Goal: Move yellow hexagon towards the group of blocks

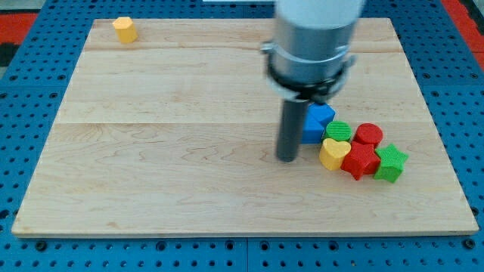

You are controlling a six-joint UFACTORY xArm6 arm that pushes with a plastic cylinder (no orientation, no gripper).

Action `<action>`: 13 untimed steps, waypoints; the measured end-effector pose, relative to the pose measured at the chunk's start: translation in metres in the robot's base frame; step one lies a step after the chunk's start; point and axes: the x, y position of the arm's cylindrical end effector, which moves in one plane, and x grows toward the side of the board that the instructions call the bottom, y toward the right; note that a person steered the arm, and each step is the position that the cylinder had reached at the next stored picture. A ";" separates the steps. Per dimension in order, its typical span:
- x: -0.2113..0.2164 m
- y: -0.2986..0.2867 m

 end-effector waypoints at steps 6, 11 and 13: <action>-0.262 -0.291; -0.236 -0.120; -0.212 -0.072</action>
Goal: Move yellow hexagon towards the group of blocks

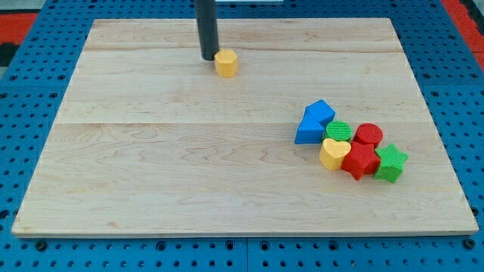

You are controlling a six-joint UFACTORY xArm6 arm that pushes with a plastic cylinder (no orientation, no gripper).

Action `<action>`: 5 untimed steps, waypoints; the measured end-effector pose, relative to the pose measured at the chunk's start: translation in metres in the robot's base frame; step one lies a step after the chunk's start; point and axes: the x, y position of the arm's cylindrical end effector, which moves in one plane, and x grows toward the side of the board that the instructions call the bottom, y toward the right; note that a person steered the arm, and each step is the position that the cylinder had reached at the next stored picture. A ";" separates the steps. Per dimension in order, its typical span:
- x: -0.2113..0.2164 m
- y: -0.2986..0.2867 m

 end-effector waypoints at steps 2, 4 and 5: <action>0.016 0.052; 0.066 0.095; 0.099 0.119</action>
